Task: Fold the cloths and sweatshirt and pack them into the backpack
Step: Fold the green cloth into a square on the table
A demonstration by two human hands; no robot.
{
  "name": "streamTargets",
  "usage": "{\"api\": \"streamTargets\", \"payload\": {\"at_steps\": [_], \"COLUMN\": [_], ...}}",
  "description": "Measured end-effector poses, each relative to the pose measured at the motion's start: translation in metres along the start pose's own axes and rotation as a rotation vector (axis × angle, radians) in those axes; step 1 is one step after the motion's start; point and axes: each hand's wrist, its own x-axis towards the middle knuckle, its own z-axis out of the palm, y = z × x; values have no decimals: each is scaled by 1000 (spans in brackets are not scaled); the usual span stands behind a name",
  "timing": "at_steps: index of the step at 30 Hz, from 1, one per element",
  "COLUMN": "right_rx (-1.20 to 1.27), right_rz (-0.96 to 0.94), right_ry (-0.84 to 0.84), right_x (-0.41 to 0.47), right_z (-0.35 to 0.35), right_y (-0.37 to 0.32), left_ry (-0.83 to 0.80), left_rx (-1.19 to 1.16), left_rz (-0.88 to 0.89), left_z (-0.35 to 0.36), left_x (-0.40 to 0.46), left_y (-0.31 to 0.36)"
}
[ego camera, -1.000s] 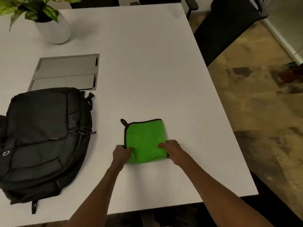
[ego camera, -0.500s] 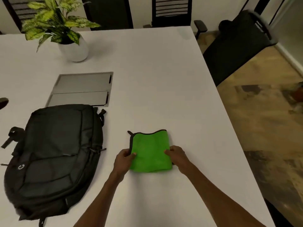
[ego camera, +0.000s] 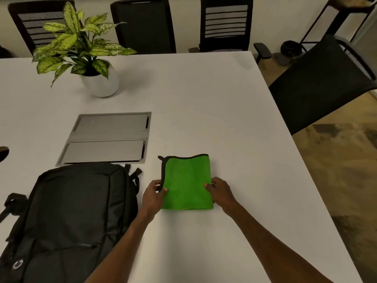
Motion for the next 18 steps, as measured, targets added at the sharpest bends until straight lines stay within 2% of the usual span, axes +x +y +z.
{"api": "streamTargets", "payload": {"at_steps": [11, 15, 18], "right_rx": [-28, -88, -183], "right_rz": [-74, 4, -44], "right_ry": [94, 88, 49], "right_x": [112, 132, 134], "right_z": [32, 41, 49], "right_y": [-56, -56, -43], "left_ry": [134, 104, 139], "left_rx": [49, 310, 341], "left_rz": [57, -5, -15], "left_z": [-4, -4, 0], "left_x": [122, 148, 148], "left_y": [20, 16, 8]}}
